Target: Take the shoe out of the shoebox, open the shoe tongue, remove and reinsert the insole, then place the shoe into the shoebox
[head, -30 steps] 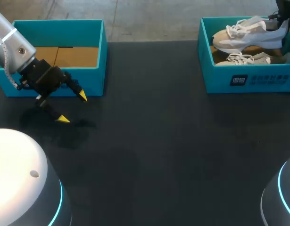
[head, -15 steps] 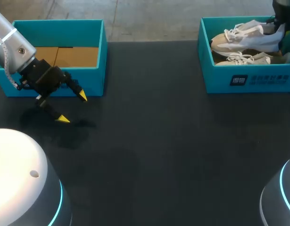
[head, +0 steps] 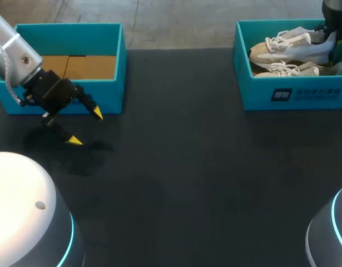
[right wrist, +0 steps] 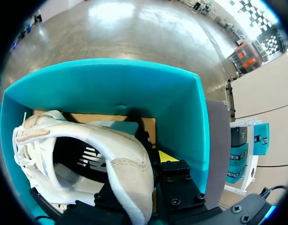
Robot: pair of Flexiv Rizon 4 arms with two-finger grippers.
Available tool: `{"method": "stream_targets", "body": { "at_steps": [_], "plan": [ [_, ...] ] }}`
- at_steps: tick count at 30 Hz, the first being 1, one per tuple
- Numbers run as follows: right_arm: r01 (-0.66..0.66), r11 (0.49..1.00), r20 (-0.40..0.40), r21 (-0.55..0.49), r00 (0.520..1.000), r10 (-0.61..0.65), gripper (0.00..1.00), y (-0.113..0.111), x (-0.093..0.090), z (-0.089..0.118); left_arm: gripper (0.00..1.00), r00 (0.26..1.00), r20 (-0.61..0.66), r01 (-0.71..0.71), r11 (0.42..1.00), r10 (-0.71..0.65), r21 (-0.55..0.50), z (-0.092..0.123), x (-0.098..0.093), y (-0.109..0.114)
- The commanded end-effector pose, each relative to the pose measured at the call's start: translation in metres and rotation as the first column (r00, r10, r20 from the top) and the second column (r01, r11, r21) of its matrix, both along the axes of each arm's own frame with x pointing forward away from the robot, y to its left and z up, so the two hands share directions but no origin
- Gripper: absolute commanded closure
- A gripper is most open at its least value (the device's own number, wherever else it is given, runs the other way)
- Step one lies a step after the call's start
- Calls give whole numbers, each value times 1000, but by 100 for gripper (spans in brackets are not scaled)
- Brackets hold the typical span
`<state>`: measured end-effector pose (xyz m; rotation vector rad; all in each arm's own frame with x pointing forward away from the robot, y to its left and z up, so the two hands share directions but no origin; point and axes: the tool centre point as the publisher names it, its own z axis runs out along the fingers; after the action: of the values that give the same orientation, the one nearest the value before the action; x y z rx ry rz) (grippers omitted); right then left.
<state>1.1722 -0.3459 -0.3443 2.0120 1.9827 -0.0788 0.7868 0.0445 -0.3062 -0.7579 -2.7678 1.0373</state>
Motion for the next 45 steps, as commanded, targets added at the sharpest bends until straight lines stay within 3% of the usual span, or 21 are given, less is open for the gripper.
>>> {"method": "stream_targets", "body": {
  "at_steps": [1, 17, 39, 45],
  "plan": [
    [2, 1000, -16, -3, 1000, -2, 100, 0, 6, -8, 0, 1000, 0, 2, 1000, -2, 4, 0, 0, 0],
    [16, 1000, -64, 11, 998, -16, 100, -3, 9, -35, 0, 1000, 0, 2, 1000, -2, 4, 0, 0, 0],
    [22, 997, -69, 74, 998, -17, 100, -1, 7, -38, 0, 1000, 0, 2, 1000, -2, 4, 0, 0, 0],
    [22, 997, -63, 75, 998, -17, 85, 0, 5, -36, 0, 1000, 0, 2, 1000, -2, 4, 0, 0, 0]
  ]
}}
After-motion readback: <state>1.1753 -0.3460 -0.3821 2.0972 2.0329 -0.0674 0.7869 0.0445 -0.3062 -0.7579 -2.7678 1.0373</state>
